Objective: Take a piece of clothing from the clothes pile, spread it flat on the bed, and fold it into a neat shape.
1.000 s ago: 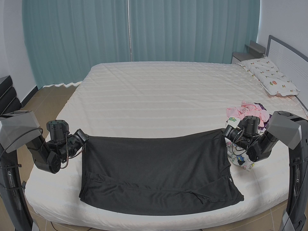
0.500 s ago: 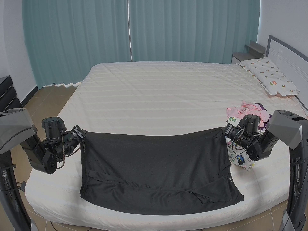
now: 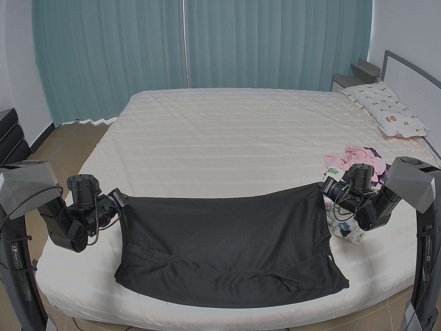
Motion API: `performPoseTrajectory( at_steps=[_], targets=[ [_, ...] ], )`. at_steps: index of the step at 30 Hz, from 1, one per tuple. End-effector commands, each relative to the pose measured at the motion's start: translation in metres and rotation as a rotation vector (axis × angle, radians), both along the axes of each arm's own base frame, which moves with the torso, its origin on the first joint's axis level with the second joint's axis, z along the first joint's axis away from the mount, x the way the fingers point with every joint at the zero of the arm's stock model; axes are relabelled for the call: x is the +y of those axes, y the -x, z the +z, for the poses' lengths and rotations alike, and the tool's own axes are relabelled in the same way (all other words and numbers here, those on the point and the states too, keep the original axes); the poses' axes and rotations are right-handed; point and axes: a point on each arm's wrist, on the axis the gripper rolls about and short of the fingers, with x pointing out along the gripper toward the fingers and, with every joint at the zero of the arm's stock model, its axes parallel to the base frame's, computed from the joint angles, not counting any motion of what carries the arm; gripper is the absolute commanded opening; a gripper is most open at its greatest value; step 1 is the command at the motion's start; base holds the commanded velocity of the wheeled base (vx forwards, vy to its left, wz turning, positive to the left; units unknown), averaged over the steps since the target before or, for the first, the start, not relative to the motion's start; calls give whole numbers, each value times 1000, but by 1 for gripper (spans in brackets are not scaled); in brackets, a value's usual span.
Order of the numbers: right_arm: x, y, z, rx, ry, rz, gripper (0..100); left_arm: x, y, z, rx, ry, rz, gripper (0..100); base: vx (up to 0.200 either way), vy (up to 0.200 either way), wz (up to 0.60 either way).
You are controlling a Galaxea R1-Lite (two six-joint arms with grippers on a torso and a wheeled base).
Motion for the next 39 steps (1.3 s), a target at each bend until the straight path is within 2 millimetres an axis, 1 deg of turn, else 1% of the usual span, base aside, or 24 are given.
performPoseTrajectory(
  at_steps=[1, 4, 7, 11, 15, 17, 18, 19, 24, 25, 27, 28, 29, 31, 32, 36, 37, 38, 39],
  targets=[
    [-1, 6, 8, -2, -1, 6, 0, 8, -5, -11, 20, -4, 19, 0, 0, 0, 0],
    [-1, 12, 18, -13, -3, 9, 0, 15, -9, -7, -1, -4, 39, 0, 0, 0, 0],
    [-2, 16, 24, -18, -2, 9, 0, 17, -9, -5, -6, -7, 44, 0, 0, 0, 0],
    [-2, 21, 24, -4, -5, 21, 0, 17, -9, -6, -4, -15, 40, 0, 0, 0, 0],
    [-3, 34, 24, 26, -12, 41, 0, 14, -6, -11, 15, -42, 20, 0, 0, 0, 0],
    [-3, 34, 25, 26, -12, 42, 0, 14, -6, -11, 15, -42, 20, 0, 0, 0, 0],
    [-4, 44, 22, 53, -6, 50, 0, 13, -2, -14, 28, -53, 13, 0, 0, 0, 0],
    [-4, 44, 22, 55, -6, 52, 0, 13, -2, -14, 31, -54, 12, 0, 0, 0, 0],
    [-4, 66, 20, 112, -10, 89, 0, 12, 14, -24, 87, -136, -30, 0, 0, 0, 0],
    [-4, 67, 20, 113, -10, 89, 0, 12, 15, -24, 89, -138, -30, 0, 0, 0, 0],
    [-6, 79, 13, 149, 28, 105, 0, 12, 25, -27, 117, -170, -51, 0, 0, 0, 0],
    [-6, 80, 13, 152, 29, 104, 0, 12, 25, -27, 119, -171, -52, 0, 0, 0, 0],
    [-8, 89, 6, 184, 59, 117, 0, 12, 32, -31, 143, -188, -63, 0, 0, 0, 0],
    [-8, 96, 2, 204, 77, 126, 0, 12, 37, -33, 158, -203, -74, 0, 0, 0, 0],
    [-9, 103, -3, 228, 96, 136, 0, 12, 43, -36, 181, -224, -89, 0, 0, 0, 0],
    [-9, 124, -17, 302, 149, 171, 0, 11, 62, -46, 248, -269, -139, 0, 0, 0, 0],
    [-9, 124, -17, 306, 153, 175, 0, 11, 63, -46, 250, -272, -141, 0, 0, 0, 0],
    [-8, 130, -24, 336, 170, 191, 0, 10, 67, -49, 265, -290, -157, 0, 0, 0, 0],
    [-8, 131, -25, 342, 172, 192, 0, 10, 67, -50, 266, -294, -160, 0, 0, 0, 0]
  ],
)
